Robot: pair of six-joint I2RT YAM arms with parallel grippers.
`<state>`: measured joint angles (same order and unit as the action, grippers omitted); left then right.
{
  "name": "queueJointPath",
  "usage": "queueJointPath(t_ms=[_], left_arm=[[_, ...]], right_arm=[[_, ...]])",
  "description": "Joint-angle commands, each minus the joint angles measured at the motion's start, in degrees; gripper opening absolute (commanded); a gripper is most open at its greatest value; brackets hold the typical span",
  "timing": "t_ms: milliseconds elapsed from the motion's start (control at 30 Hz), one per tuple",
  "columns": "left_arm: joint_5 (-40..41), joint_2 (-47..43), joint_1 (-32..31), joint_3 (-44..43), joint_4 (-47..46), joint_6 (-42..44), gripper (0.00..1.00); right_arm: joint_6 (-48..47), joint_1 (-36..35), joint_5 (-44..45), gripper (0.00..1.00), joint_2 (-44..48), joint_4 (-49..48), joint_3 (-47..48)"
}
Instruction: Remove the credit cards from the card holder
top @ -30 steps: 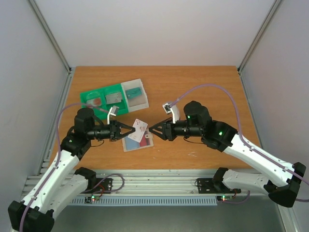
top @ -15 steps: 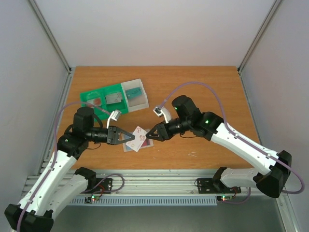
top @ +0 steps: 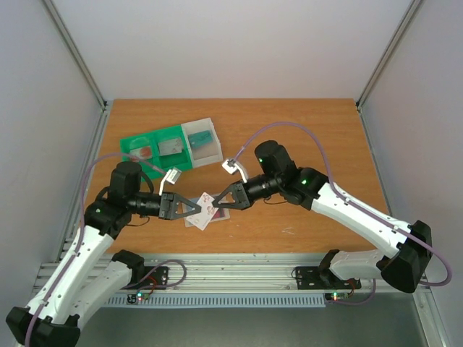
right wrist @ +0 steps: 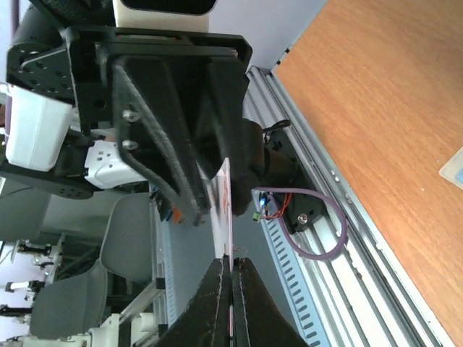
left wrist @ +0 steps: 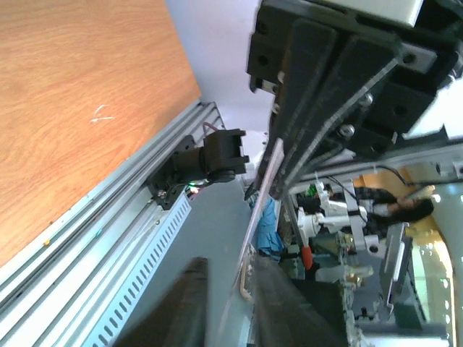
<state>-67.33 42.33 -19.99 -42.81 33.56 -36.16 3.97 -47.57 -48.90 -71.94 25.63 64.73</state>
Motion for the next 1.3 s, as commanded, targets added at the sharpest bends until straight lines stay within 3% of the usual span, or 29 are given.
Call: queueJointPath(t_ms=[0,100,400,733,1100,1267], left_arm=[[5.8,-1.1,-0.4,-4.6,6.0,4.9,0.36],[11.8,-2.6,-0.4,-6.1,5.3,3.1,0.61],[25.4,-6.1,-0.4,-9.9,2.8,-5.7,0.99],[37.3,-8.9,-0.4,-10.8,5.4,-10.1,0.99],[37.9,-12.6,-0.4,-2.3,-7.6,-25.1,0.86],[35.3,-11.8,-0.4,-0.1,-15.5,-30.4,0.81]], right_arm=[[3.8,0.1,0.8,0.01,1.0,-6.8,-2.3],[6.8,0.1,2.8,0.01,2.5,-10.1,-3.9],[16.5,0.1,14.1,0.01,6.5,-22.1,-9.4],[25.0,0.1,28.0,0.01,6.5,-31.5,-14.9],[30.8,0.1,34.2,0.01,6.8,-39.8,-16.9],[36.2,0.0,32.6,0.01,4.5,-47.4,-18.1]])
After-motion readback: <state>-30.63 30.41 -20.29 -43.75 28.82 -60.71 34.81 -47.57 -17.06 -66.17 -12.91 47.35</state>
